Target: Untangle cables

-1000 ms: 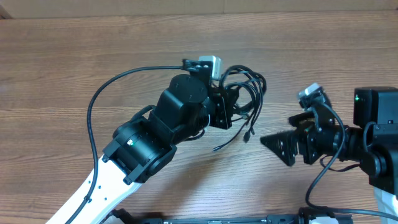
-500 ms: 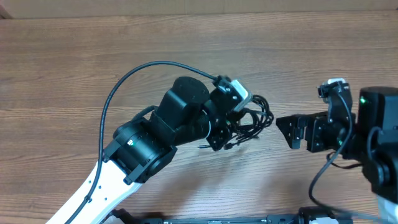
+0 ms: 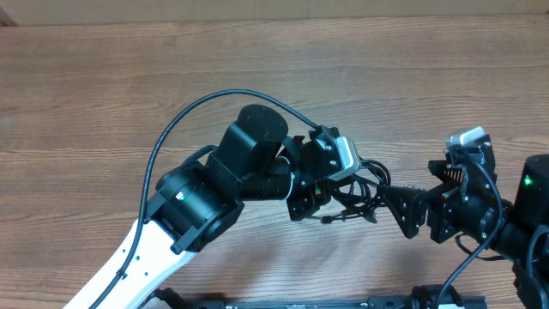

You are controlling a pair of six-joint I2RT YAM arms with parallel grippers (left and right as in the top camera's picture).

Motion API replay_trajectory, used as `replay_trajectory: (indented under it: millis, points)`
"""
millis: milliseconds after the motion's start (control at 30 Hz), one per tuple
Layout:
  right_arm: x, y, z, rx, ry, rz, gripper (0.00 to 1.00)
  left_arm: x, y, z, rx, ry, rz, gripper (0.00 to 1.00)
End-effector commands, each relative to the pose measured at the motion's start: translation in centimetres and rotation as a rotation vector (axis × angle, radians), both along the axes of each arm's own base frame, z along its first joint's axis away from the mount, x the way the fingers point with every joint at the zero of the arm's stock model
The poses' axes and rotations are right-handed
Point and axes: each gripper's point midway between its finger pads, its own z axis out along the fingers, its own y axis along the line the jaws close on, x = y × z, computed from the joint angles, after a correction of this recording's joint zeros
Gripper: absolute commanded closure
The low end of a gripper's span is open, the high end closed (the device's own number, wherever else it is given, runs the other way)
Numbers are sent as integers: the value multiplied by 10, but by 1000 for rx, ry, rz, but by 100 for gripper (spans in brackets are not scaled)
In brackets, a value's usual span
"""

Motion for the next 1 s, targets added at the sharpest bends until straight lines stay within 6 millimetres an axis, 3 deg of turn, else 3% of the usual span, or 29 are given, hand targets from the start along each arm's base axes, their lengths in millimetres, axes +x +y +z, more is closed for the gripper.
replay_trajectory:
  millis: [0, 167, 300, 467, 967]
  points:
    - [0, 2, 3, 2, -19, 18, 0, -6, -2, 8, -23, -23, -52, 96]
    - [1, 2, 4, 9, -20, 12, 0, 21, 14, -12, 96, -57, 114, 96]
    - [2, 2, 6, 10, -31, 11, 0, 15, 16, -18, 125, -67, 81, 96]
    - [3, 2, 8, 10, -40, 11, 0, -2, 5, -6, 46, -42, -27, 96]
    - [3, 1, 6, 4, -35, 11, 0, -12, -2, 7, -21, -41, -98, 96]
